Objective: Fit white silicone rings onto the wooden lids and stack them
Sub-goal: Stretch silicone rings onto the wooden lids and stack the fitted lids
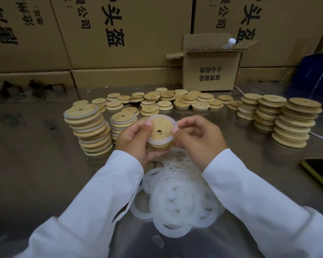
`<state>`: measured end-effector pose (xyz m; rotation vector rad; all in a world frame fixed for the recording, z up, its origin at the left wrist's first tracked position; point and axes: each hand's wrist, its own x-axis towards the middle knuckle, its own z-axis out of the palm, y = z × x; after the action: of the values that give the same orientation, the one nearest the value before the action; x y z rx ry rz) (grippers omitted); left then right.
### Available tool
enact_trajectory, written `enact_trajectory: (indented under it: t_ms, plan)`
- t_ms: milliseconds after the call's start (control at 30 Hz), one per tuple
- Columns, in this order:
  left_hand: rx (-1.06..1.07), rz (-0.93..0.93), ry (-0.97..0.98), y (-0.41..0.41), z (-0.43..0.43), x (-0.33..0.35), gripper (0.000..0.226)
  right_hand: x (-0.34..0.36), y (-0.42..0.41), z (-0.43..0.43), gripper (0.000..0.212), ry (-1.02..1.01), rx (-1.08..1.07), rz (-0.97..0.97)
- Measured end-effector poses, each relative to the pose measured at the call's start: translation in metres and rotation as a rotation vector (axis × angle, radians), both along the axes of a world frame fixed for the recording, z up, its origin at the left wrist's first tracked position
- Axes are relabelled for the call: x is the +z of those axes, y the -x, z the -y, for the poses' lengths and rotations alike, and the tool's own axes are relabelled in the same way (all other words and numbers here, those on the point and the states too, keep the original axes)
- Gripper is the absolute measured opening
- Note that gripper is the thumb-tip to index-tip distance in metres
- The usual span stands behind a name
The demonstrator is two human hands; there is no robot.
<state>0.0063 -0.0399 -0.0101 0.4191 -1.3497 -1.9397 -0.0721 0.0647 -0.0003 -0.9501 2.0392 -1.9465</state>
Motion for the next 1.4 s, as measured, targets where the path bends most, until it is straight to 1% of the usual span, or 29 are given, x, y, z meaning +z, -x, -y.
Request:
enact_trajectory:
  t_ms: [67,133,200,267,300,367,467,533,600,633,733,867,933,967,1100,1167,1233,1400]
  plan:
    - [-0.031,-0.046,-0.059,0.0,-0.002,0.001,0.037,-0.002,-0.003,0.002,0.008,-0.018,-0.042,0.003]
    - [-0.082,-0.065,-0.109,0.001,-0.003,0.001,0.034,-0.004,-0.004,0.004,0.009,-0.02,-0.095,0.005]
    - [-0.117,-0.075,-0.148,0.002,-0.003,0.0,0.027,-0.005,-0.002,0.003,0.011,-0.025,-0.145,0.011]
    - [-0.13,-0.074,-0.131,0.002,-0.003,0.0,0.016,-0.005,0.0,0.001,0.011,-0.031,-0.157,0.041]
    - [-0.131,-0.072,-0.108,0.001,-0.003,-0.001,0.012,-0.005,0.001,0.0,0.011,-0.032,-0.153,0.052]
    - [-0.104,-0.034,-0.005,0.002,-0.002,-0.004,0.014,-0.004,0.003,-0.001,0.011,-0.036,-0.167,0.023]
    - [-0.005,0.093,0.246,0.001,-0.001,-0.007,0.013,-0.003,0.007,-0.004,0.014,-0.074,-0.202,-0.125]
    - [0.047,0.154,0.373,0.0,-0.001,-0.008,0.014,-0.003,0.008,-0.005,0.016,-0.123,-0.19,-0.243]
    - [0.083,0.18,0.44,-0.001,-0.001,-0.008,0.013,-0.004,0.007,-0.005,0.017,-0.161,-0.173,-0.338]
    - [0.096,0.189,0.454,-0.001,0.0,-0.008,0.013,-0.004,0.007,-0.004,0.018,-0.164,-0.169,-0.351]
    - [0.1,0.195,0.457,-0.002,0.003,-0.007,0.014,-0.006,0.007,-0.002,0.018,-0.131,-0.163,-0.277]
    - [0.079,0.176,0.423,-0.002,0.006,-0.007,0.014,-0.004,0.009,-0.002,0.019,-0.081,-0.115,-0.128]
    - [0.06,0.157,0.359,-0.002,0.008,-0.008,0.015,-0.001,0.01,-0.003,0.017,-0.069,-0.09,-0.083]
    - [0.039,0.14,0.298,-0.002,0.009,-0.009,0.015,0.001,0.011,-0.005,0.016,-0.065,-0.078,-0.07]
    - [-0.093,0.022,-0.009,-0.001,0.009,-0.007,0.016,0.007,0.011,-0.007,0.015,-0.07,-0.049,-0.068]
    - [-0.141,-0.042,-0.116,-0.001,0.008,-0.006,0.022,0.009,0.009,-0.007,0.017,-0.071,-0.041,-0.079]
    - [-0.179,-0.08,-0.176,-0.001,0.007,-0.006,0.033,0.011,0.007,-0.007,0.017,-0.068,-0.029,-0.087]
    - [-0.237,-0.083,-0.256,0.0,0.003,-0.004,0.045,0.014,0.005,-0.009,0.017,-0.056,-0.029,-0.078]
